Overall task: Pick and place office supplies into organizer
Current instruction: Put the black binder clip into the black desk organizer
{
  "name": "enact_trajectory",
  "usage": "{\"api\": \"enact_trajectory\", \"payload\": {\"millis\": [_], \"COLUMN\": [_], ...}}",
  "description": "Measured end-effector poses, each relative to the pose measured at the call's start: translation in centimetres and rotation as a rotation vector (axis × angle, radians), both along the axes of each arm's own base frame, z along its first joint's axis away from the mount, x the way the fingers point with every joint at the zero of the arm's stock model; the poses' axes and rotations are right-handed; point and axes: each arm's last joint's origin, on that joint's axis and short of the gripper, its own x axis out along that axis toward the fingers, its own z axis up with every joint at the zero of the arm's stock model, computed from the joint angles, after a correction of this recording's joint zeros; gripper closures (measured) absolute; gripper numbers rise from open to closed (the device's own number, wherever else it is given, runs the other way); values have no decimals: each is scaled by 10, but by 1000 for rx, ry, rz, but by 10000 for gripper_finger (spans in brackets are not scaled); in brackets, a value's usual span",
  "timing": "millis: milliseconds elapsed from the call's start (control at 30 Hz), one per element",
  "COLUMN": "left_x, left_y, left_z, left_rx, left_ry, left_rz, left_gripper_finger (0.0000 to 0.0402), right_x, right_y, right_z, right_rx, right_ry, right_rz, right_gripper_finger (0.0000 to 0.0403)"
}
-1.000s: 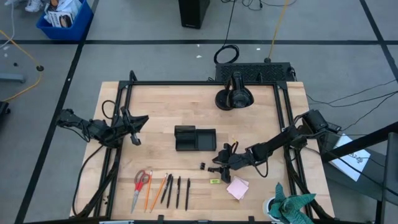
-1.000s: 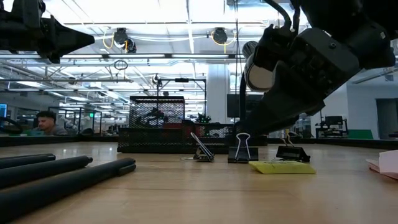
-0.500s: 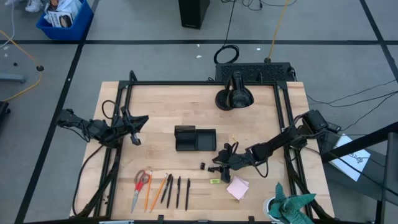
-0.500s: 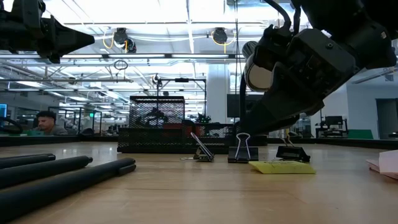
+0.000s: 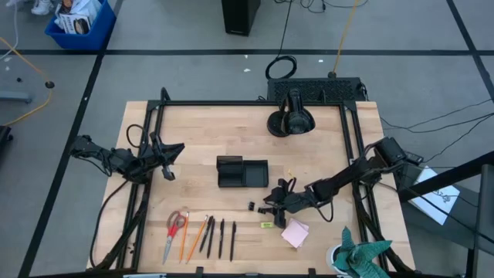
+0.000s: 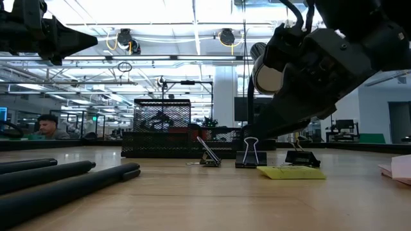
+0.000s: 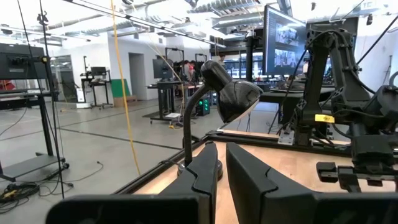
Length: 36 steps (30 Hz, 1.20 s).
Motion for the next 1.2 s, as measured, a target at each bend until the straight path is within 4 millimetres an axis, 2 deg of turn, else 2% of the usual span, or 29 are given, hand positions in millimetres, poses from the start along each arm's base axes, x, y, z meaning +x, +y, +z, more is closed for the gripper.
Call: {"api": "enact_trajectory", "payload": {"millis": [167, 400, 1200], "left_x": [0, 0, 0], "left_y": [0, 0, 0], "left_z": [0, 0, 0], "left_rx": [0, 0, 1], "left_ry": [0, 0, 1], "left_rz": [0, 0, 1], "left_gripper_finger": [360, 360, 360], "right_x": [1, 2, 1], "right_y": [0, 1, 1], "right_z": [-9, -7, -9], "right_rx": [-10, -2, 4], "right_ry": [17, -2, 21], "right_rz": [6, 5, 25], "right_gripper_finger": [223, 225, 290]}}
